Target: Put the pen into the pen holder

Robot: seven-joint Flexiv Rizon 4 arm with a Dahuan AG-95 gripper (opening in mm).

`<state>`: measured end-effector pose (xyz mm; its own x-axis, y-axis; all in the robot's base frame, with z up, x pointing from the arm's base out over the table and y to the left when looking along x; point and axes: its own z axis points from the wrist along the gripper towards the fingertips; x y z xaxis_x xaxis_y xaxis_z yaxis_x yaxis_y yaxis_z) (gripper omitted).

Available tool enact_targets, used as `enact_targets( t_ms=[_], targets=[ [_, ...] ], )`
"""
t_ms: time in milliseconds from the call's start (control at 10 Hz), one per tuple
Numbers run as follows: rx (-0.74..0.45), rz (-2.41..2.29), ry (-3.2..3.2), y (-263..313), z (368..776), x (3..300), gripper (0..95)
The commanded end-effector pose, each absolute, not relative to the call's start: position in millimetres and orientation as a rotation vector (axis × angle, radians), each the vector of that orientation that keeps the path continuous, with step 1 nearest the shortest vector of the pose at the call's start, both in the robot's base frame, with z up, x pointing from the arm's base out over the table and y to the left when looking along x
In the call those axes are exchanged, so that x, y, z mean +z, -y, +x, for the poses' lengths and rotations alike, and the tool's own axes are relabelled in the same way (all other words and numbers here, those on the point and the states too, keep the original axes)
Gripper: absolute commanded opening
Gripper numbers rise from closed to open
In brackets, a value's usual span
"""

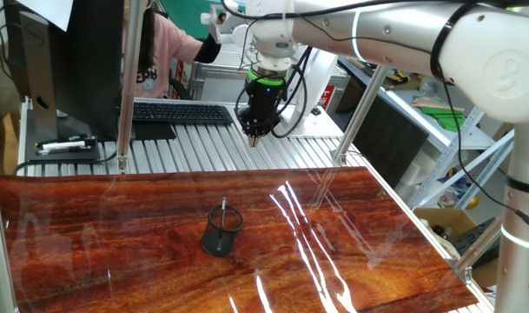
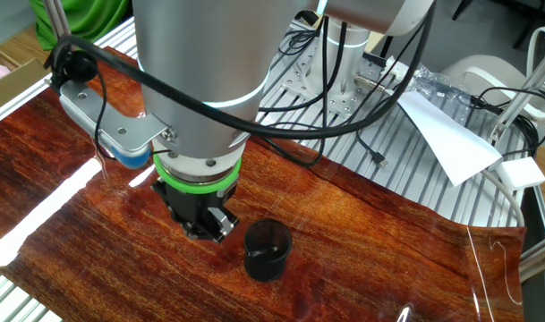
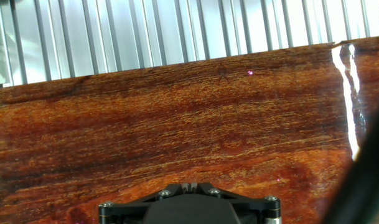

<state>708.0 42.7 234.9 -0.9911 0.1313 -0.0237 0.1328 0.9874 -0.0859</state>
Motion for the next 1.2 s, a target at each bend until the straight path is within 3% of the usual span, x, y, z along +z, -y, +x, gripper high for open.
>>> enact_targets(
  t_ms=[100, 1200],
  targets=[
    [-0.121, 0.198, -3.11, -42.2, 706.5, 234.9, 0.0],
    [-0.119, 0.141, -3.102, -42.2, 706.5, 234.9, 0.0]
  ],
)
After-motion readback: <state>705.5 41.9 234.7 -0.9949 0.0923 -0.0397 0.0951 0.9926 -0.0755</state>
